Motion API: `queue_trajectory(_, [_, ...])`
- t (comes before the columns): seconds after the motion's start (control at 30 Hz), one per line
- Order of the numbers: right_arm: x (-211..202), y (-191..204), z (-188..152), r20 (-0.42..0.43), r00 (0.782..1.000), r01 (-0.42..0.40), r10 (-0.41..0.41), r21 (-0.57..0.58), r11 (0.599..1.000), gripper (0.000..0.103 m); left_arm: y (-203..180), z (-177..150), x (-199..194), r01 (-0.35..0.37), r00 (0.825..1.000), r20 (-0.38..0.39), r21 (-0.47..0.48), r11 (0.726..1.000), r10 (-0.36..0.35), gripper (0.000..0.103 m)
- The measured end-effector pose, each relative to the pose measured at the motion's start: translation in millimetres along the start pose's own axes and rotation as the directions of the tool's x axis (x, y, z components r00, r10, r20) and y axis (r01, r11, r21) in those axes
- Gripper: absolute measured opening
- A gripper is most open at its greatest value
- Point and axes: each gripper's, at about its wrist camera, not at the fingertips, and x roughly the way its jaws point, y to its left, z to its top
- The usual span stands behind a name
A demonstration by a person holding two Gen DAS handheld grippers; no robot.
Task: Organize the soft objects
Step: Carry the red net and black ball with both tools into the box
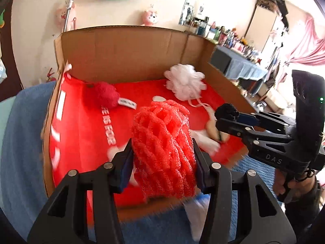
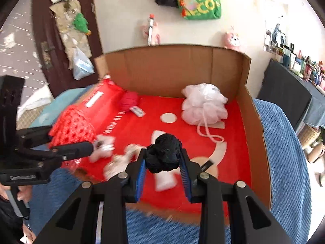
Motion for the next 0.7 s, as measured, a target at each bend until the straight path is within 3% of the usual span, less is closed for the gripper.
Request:
queue_trajectory(0.3, [55,-26,23,-0.158,0.986,0.050,-0.045,0.029,0.998,0.034,18,30,59,-0.070,0.989,-0.133,0.011,0.998,0.071,0.048])
queue_trajectory(0.7, [74,-40,23,-0.231,0.970,0.083,-0.074,0.029,0.996,0.034,35,36,82,-0.124,0.974,-0.194,-0.008,0.992,0.120,0.048])
